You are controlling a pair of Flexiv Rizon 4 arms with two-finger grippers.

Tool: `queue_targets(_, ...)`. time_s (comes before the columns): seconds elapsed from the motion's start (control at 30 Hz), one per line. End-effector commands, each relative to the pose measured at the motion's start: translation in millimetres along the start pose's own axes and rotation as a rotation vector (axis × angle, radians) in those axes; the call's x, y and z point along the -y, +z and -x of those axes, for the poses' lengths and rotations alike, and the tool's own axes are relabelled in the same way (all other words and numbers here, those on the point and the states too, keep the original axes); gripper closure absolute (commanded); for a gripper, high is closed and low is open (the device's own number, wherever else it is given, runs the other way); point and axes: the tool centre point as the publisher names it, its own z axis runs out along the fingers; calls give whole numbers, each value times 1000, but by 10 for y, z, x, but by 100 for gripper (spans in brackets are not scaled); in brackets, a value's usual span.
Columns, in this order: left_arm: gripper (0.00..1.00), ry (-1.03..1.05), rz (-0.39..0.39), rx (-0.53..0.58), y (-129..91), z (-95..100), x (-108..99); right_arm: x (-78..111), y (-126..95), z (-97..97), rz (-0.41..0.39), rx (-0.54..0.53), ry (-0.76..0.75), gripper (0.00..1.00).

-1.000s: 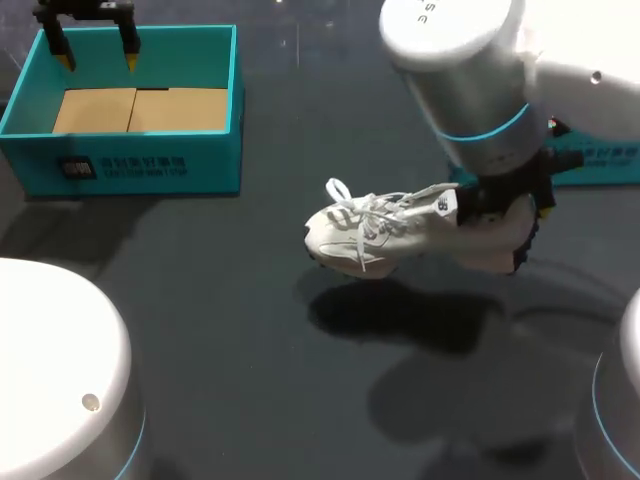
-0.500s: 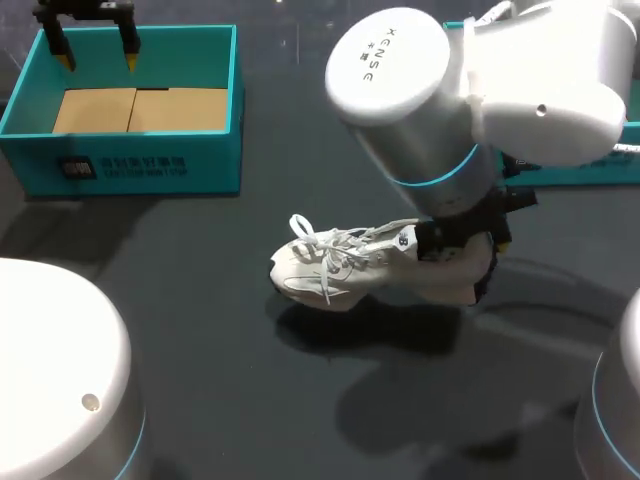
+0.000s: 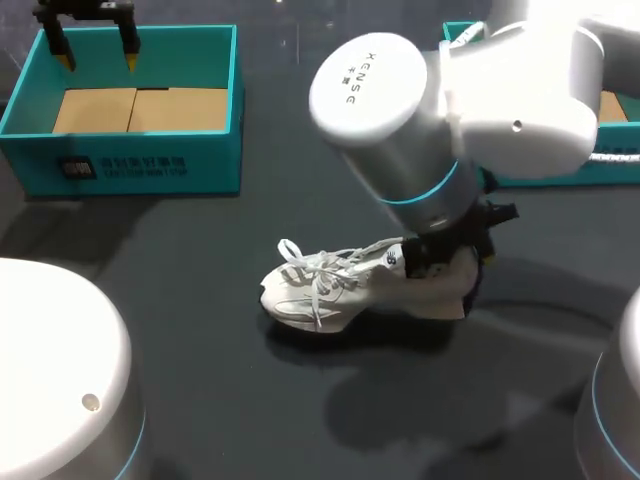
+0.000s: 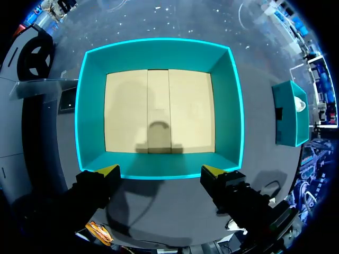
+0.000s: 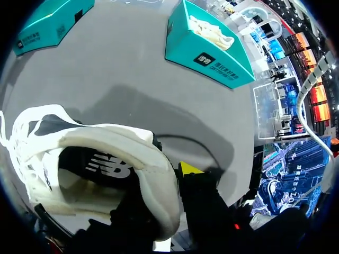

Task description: Take the shoe out of the shoebox, open the shoe tongue, remove and reinsert the insole, then place the shoe into the shoebox

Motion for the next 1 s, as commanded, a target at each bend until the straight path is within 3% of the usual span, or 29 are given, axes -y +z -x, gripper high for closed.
queue_targets(0.03, 0, 0, 1, 1, -3, 0, -1, -16, 139, -231, -10, 18, 10, 100)
queue_targets(0.47, 0, 0, 1, 1, -3, 0, -1, -1, 362, -450, -2, -36, -16, 100)
queue_targets(1.0, 0, 0, 1, 1, -3, 0, -1, -12, 577, -464, -24, -76, -58, 100)
